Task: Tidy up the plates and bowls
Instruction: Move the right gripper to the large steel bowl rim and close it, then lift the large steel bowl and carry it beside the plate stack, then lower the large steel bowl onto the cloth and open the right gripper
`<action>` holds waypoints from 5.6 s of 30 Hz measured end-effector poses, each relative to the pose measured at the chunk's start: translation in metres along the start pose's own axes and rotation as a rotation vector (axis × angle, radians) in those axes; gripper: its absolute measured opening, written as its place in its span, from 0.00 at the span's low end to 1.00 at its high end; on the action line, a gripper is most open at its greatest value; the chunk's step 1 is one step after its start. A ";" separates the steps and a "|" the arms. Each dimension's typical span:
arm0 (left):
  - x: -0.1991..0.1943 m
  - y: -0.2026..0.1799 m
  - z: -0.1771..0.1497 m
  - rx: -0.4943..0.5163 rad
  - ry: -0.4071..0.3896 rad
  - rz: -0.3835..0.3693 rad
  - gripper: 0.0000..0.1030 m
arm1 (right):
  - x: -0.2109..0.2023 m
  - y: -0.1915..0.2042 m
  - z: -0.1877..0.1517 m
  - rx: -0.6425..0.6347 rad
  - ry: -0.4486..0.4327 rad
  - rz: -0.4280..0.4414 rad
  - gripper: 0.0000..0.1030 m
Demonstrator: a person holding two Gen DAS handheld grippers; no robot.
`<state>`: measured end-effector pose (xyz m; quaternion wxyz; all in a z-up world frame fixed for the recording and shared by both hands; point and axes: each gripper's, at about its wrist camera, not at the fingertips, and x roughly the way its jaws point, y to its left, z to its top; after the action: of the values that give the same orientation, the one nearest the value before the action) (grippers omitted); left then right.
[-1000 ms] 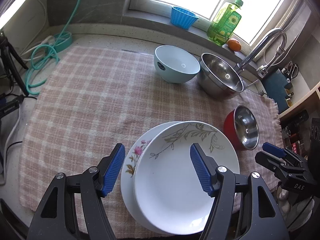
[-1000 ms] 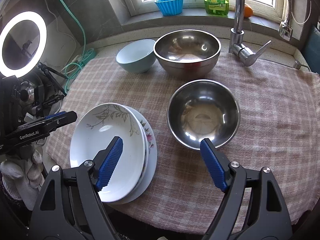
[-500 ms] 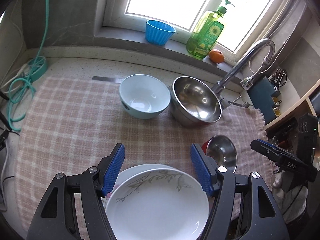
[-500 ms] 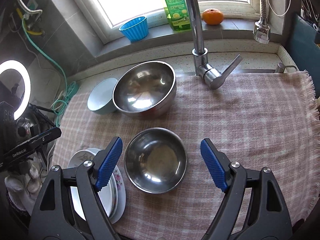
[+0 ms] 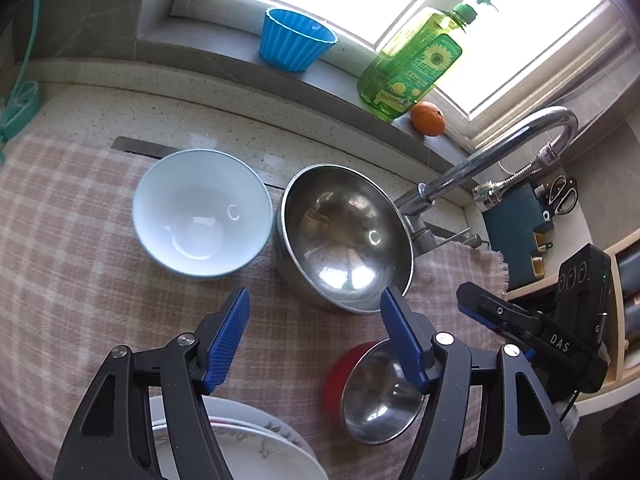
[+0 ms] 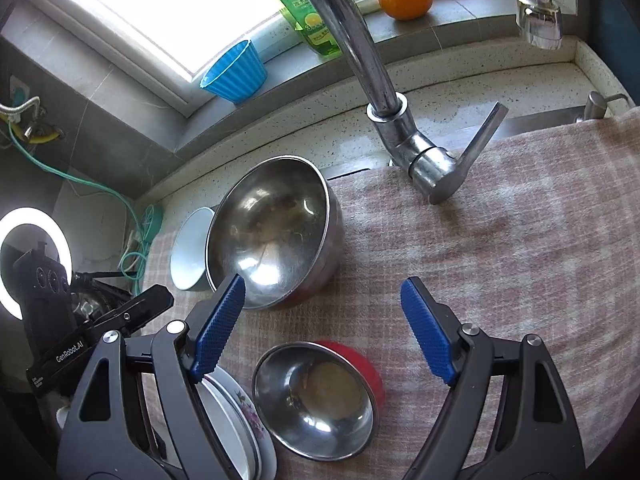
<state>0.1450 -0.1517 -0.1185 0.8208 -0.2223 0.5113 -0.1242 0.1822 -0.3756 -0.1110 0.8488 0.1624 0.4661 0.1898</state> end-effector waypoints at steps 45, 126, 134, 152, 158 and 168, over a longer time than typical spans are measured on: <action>0.064 0.008 0.005 -0.063 0.109 0.044 0.24 | 0.072 -0.001 0.005 0.032 0.127 0.004 0.22; -0.161 0.263 -0.119 -0.388 -0.016 0.154 0.23 | 0.171 0.288 -0.202 -0.376 0.469 0.125 0.25; -0.164 0.270 -0.120 -0.405 -0.020 0.159 0.23 | 0.169 0.294 -0.206 -0.415 0.476 0.118 0.30; -0.189 0.262 -0.105 -0.344 -0.100 0.206 0.32 | 0.120 0.289 -0.184 -0.444 0.303 0.142 0.64; -0.201 0.247 -0.096 -0.282 -0.156 0.239 0.33 | 0.094 0.271 -0.171 -0.403 0.180 0.132 0.72; -0.195 0.209 -0.085 -0.173 -0.177 0.221 0.38 | 0.044 0.214 -0.146 -0.274 0.013 0.098 0.81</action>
<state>-0.0231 0.0943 -0.1002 0.8491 -0.2445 0.4673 0.0315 0.0432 -0.1532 -0.1209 0.8497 0.0662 0.4326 0.2941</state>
